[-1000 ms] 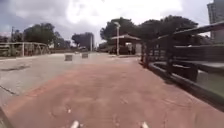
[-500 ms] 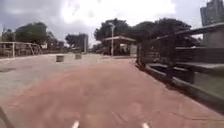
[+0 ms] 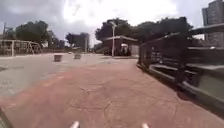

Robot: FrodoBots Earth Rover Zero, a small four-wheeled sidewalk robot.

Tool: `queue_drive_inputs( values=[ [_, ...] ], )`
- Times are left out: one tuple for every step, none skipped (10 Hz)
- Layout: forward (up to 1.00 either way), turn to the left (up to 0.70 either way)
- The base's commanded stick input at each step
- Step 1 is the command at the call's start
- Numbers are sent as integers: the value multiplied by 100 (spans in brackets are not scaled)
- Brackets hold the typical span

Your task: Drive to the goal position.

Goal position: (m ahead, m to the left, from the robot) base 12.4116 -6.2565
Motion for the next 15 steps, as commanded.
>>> queue_drive_inputs(
  values=[
    [70,0],
    [70,0],
    [70,0],
    [70,0],
    [70,-3],
    [70,-9],
    [70,-27],
    [70,-31],
    [70,-28],
    [70,-10],
    [70,0],
    [70,0],
    [70,0],
    [70,0],
    [70,0]
  ],
)
